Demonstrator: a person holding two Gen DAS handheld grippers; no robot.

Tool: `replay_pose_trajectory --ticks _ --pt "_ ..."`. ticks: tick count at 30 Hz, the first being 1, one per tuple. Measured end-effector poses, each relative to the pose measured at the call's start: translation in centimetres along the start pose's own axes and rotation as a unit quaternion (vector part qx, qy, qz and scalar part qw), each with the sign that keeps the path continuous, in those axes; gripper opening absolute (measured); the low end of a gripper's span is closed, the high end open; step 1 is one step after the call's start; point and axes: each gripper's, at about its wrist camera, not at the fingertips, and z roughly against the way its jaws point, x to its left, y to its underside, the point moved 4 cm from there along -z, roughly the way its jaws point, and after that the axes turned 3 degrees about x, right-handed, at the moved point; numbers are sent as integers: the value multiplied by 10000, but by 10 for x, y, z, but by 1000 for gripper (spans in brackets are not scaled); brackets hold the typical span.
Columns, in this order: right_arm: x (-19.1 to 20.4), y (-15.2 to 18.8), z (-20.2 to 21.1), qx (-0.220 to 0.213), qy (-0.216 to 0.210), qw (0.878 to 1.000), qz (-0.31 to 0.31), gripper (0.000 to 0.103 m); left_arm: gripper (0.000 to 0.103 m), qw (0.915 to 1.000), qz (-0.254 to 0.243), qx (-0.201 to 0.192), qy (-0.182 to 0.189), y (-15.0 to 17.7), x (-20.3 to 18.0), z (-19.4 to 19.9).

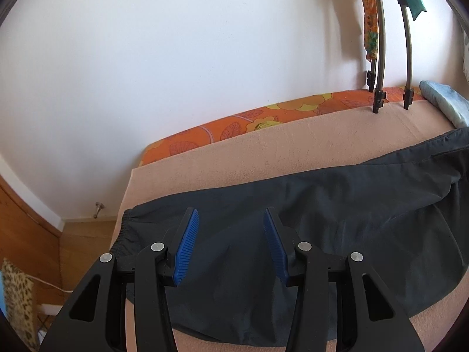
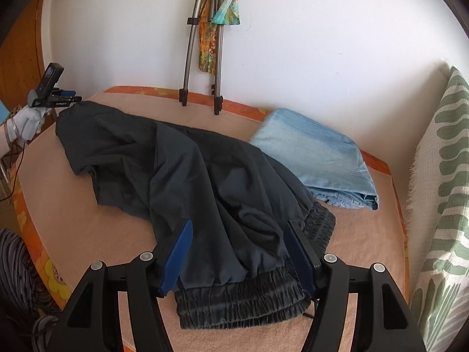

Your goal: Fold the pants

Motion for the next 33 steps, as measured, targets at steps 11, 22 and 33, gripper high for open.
replay_pose_trajectory --ticks 11,22,33 --pt "52 76 -22 554 -320 9904 1226 63 45 9988 334 362 -52 24 -11 7" --pt "47 83 -45 766 -56 9805 1808 15 45 9958 632 575 -333 50 7 8" --pt "-72 -24 -12 -241 722 9962 417 7 45 9923 815 541 -755 62 44 7"
